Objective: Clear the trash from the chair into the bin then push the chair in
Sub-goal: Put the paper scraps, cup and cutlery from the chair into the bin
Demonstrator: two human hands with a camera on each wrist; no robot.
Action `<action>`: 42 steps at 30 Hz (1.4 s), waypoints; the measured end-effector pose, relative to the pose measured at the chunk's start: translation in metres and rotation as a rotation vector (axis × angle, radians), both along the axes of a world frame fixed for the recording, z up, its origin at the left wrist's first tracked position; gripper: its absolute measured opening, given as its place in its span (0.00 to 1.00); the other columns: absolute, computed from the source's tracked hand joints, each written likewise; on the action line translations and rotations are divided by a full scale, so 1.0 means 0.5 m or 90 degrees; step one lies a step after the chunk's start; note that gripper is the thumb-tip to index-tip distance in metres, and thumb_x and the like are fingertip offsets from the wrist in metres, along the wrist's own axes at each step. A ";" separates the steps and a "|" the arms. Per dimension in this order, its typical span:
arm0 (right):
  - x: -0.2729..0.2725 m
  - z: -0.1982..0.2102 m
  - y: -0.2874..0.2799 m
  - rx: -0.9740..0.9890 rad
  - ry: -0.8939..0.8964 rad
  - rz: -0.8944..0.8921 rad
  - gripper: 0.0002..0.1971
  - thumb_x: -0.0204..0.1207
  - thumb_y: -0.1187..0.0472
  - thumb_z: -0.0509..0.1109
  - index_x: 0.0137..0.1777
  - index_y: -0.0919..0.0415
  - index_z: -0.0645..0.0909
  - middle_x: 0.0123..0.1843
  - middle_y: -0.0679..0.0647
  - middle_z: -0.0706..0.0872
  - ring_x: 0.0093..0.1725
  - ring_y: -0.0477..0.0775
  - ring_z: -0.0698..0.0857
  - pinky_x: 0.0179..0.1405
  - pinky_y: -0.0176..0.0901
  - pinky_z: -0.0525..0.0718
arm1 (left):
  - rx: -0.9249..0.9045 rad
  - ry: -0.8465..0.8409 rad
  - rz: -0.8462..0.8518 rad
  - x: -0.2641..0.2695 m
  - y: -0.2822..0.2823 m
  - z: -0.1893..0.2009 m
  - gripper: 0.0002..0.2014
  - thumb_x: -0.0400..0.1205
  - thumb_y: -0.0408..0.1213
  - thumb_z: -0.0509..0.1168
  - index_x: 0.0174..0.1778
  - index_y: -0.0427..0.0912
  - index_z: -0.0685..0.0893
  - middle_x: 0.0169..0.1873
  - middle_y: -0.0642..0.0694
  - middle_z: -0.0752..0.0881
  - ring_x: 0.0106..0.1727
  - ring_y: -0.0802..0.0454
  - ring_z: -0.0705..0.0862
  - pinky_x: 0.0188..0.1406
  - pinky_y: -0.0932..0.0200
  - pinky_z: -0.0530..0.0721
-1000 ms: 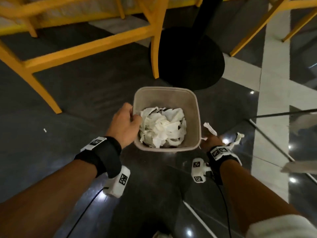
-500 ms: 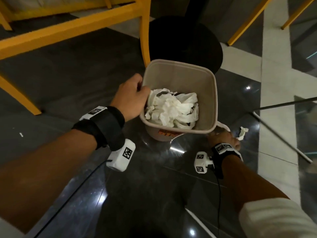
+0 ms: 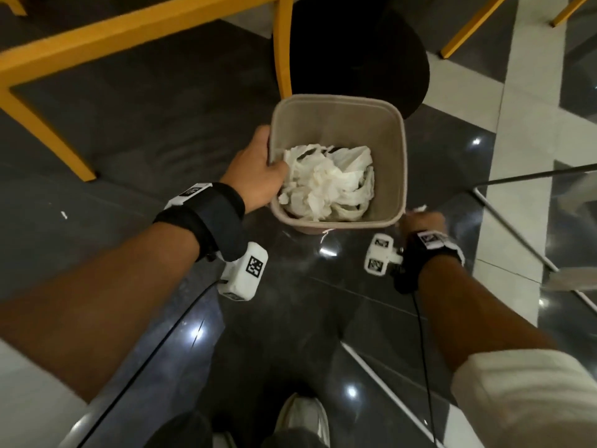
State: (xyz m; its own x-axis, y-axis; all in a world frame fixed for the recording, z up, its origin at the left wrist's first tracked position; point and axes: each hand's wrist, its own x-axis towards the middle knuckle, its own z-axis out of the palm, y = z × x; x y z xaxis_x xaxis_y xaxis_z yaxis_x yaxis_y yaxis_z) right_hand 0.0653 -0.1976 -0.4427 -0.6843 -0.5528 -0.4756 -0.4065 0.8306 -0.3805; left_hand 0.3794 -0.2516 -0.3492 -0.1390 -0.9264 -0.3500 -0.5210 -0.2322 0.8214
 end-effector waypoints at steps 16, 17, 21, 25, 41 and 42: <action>0.392 0.274 0.284 0.145 -0.305 0.415 0.12 0.75 0.58 0.73 0.57 0.59 0.88 0.53 0.54 0.89 0.57 0.56 0.87 0.57 0.44 0.84 | 0.257 0.023 0.111 0.097 0.428 0.082 0.22 0.84 0.29 0.60 0.74 0.47 0.69 0.57 0.48 0.83 0.58 0.45 0.83 0.54 0.53 0.78; 0.399 0.242 0.312 0.212 -0.272 0.441 0.15 0.75 0.57 0.73 0.60 0.60 0.87 0.57 0.57 0.89 0.60 0.59 0.86 0.59 0.45 0.83 | 0.255 0.015 0.098 0.096 0.448 0.076 0.21 0.84 0.29 0.60 0.73 0.47 0.69 0.55 0.48 0.82 0.57 0.45 0.83 0.53 0.54 0.78; 0.398 0.186 0.381 0.305 -0.176 0.419 0.22 0.76 0.54 0.69 0.69 0.62 0.81 0.71 0.64 0.81 0.70 0.67 0.80 0.69 0.54 0.81 | 0.254 -0.025 0.033 0.077 0.493 0.057 0.21 0.85 0.29 0.58 0.74 0.49 0.70 0.52 0.52 0.81 0.49 0.52 0.82 0.40 0.68 0.75; 0.383 0.215 0.398 0.273 -0.186 0.434 0.24 0.79 0.53 0.66 0.74 0.60 0.74 0.72 0.62 0.79 0.71 0.66 0.79 0.69 0.52 0.77 | 0.289 -0.032 0.002 0.062 0.478 0.076 0.24 0.85 0.35 0.62 0.78 0.52 0.68 0.63 0.50 0.84 0.60 0.50 0.84 0.57 0.56 0.82; 0.096 0.733 0.353 -0.117 -0.257 0.172 0.11 0.77 0.57 0.64 0.55 0.48 0.86 0.52 0.51 0.93 0.54 0.52 0.90 0.63 0.46 0.86 | 0.072 -0.083 -0.160 -0.205 0.328 0.497 0.23 0.80 0.29 0.67 0.72 0.44 0.76 0.64 0.46 0.81 0.69 0.48 0.80 0.65 0.59 0.74; 0.056 0.750 0.358 -0.131 -0.251 0.160 0.10 0.77 0.57 0.63 0.52 0.46 0.85 0.49 0.51 0.93 0.51 0.52 0.91 0.60 0.47 0.87 | 0.049 -0.076 -0.198 -0.254 0.319 0.517 0.24 0.79 0.30 0.69 0.72 0.45 0.76 0.64 0.47 0.81 0.69 0.49 0.80 0.66 0.59 0.74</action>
State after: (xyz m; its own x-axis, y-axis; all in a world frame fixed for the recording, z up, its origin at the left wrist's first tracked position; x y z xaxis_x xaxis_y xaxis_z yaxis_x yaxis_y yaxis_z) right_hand 0.0935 -0.0187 -0.0676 -0.3084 -0.7869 -0.5345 -0.3761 0.6170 -0.6913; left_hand 0.2525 -0.0920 -0.0910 -0.3648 -0.8161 -0.4481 -0.6680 -0.1058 0.7366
